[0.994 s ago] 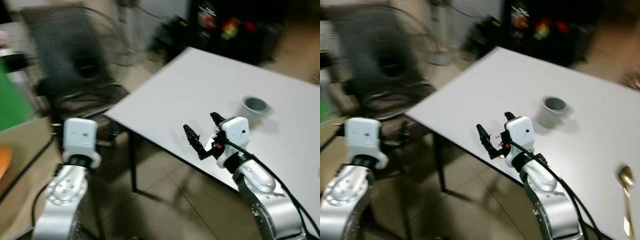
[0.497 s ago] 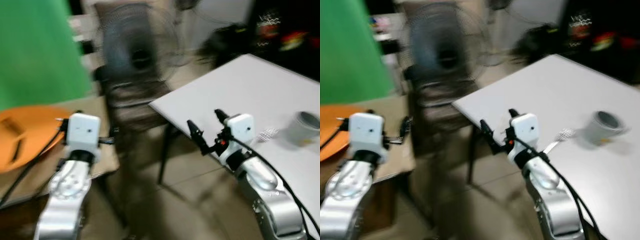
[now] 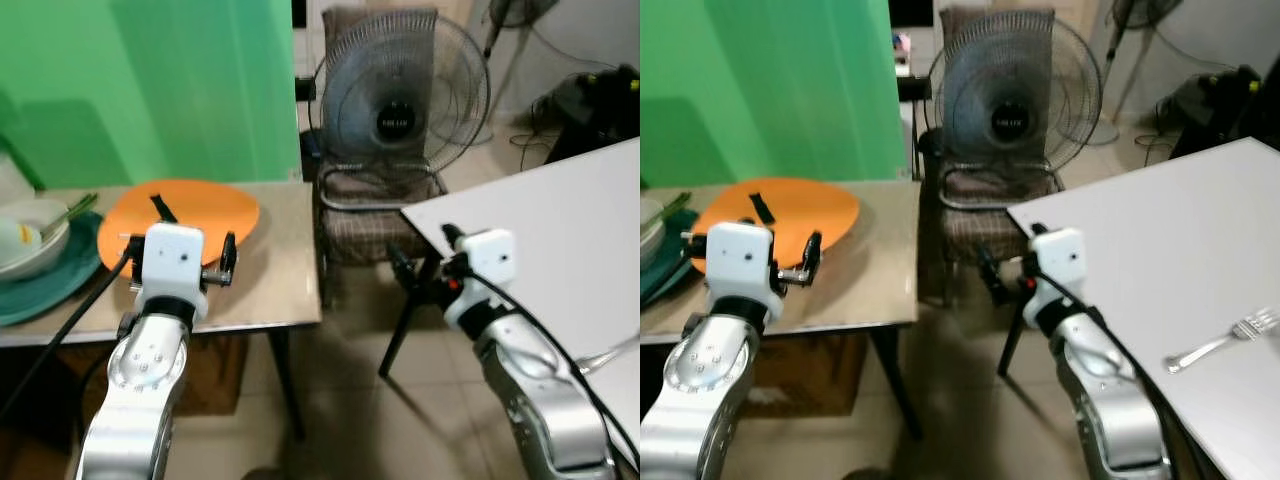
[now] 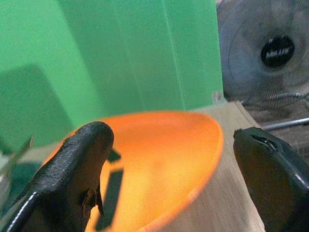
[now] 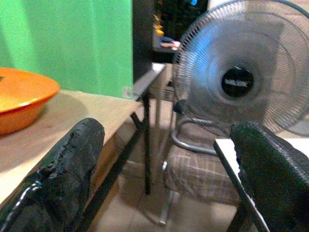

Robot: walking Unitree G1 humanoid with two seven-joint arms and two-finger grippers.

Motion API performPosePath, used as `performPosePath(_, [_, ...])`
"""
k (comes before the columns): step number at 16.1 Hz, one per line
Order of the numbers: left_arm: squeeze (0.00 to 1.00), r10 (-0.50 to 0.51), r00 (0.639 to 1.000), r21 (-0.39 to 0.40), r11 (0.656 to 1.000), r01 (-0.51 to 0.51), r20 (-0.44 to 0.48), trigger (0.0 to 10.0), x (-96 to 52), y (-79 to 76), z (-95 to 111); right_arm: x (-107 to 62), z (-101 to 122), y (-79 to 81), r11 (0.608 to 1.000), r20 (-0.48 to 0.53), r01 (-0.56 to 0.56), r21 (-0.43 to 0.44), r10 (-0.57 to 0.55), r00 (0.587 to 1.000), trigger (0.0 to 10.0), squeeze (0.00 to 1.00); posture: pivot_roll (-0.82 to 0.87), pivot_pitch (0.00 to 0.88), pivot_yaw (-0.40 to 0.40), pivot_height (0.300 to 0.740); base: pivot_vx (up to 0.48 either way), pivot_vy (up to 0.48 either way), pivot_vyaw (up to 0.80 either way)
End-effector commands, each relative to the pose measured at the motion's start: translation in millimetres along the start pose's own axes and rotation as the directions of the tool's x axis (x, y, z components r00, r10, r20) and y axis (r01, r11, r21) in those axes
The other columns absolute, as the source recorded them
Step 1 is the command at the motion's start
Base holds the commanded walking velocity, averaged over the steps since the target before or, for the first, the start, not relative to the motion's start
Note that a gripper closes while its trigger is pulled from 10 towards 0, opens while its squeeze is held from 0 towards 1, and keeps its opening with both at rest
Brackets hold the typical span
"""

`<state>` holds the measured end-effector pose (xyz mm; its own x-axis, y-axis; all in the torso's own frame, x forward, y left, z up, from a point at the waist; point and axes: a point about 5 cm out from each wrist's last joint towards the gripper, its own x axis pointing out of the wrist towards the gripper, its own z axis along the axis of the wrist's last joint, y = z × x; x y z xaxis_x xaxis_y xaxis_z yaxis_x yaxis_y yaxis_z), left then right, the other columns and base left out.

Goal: Setting the table

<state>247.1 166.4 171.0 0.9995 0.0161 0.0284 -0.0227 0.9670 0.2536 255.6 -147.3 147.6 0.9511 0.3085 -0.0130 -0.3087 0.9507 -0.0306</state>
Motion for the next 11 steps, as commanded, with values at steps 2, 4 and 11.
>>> performPosePath(2, [0.0,0.01,1.0,0.024,1.0,-0.009,-0.03,10.0,1.7,6.0,-5.5,2.7,-2.0,-0.3,0.999,-0.012,0.033,0.013,-0.033,0.999,10.0,1.0,-0.04,0.014,0.005,0.74,0.0,0.386,0.0])
performPosePath(4, [0.0,0.005,1.0,0.027,1.0,-0.004,-0.027,10.0,3.3,6.2,-4.5,3.0,-2.2,0.3,0.998,-0.011,0.049,0.043,-0.049,0.999,10.0,1.0,-0.04,0.014,0.008,0.74,0.0,0.382,0.0])
performPosePath(11, [0.0,-0.01,1.0,0.0,1.0,0.01,-0.028,10.0,5.8,3.5,-3.3,3.9,3.1,-3.5,0.994,0.001,0.084,0.067,-0.085,0.996,10.0,1.0,-0.05,0.016,0.018,0.74,0.0,0.332,0.0])
